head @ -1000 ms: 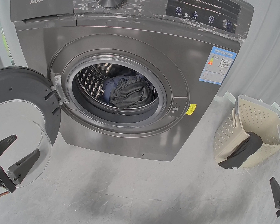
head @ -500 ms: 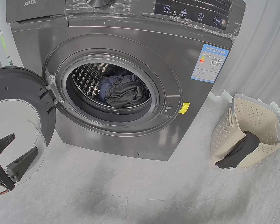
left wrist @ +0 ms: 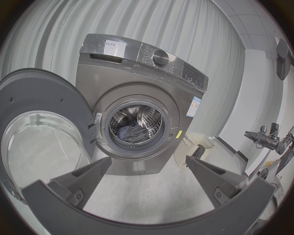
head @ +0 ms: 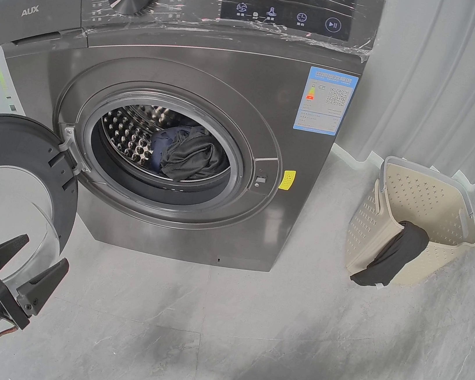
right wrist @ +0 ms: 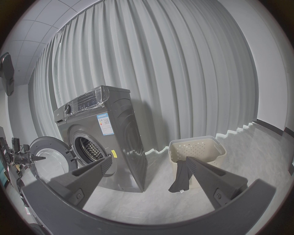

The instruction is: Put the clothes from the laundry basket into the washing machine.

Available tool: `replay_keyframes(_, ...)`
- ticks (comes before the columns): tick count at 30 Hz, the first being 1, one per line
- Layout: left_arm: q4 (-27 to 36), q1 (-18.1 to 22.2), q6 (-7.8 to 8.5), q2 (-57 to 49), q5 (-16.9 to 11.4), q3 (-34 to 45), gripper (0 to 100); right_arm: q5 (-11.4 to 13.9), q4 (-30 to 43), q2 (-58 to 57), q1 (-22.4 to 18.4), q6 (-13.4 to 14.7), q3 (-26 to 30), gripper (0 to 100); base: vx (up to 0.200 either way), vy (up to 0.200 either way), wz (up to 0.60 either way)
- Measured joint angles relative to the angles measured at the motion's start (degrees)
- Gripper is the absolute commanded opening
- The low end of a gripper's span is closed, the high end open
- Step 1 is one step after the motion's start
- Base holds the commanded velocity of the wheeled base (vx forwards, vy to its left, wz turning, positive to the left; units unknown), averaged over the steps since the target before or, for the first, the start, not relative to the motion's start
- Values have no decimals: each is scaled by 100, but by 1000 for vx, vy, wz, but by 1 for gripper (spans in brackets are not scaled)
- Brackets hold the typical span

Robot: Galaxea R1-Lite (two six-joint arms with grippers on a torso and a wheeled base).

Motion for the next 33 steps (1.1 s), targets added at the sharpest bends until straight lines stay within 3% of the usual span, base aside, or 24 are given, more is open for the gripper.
replay_keyframes(13, 213, 2, 80, -88, 30, 0, 100, 20, 2, 98, -69, 2, 16, 100, 0, -200, 0)
replay_keyframes(17, 358, -48, 223, -204, 13, 0, 100, 11, 2, 169, -96, 4, -17, 100, 0, -200, 0)
replay_keyframes(23, 358, -59, 334, -300, 22, 0, 100, 0, 2, 279, -229, 191, -17, 100, 0, 0, 0)
replay_keyframes(27, 357, -26, 516, -379, 71, 0, 100, 20, 2, 528, -293, 235, -39, 100, 0, -100, 0)
replay_keyframes(33, 355, 208, 800, -446, 104, -2, 100, 30, -60, 1354, -317, 90, -158, 100, 0, -200, 0)
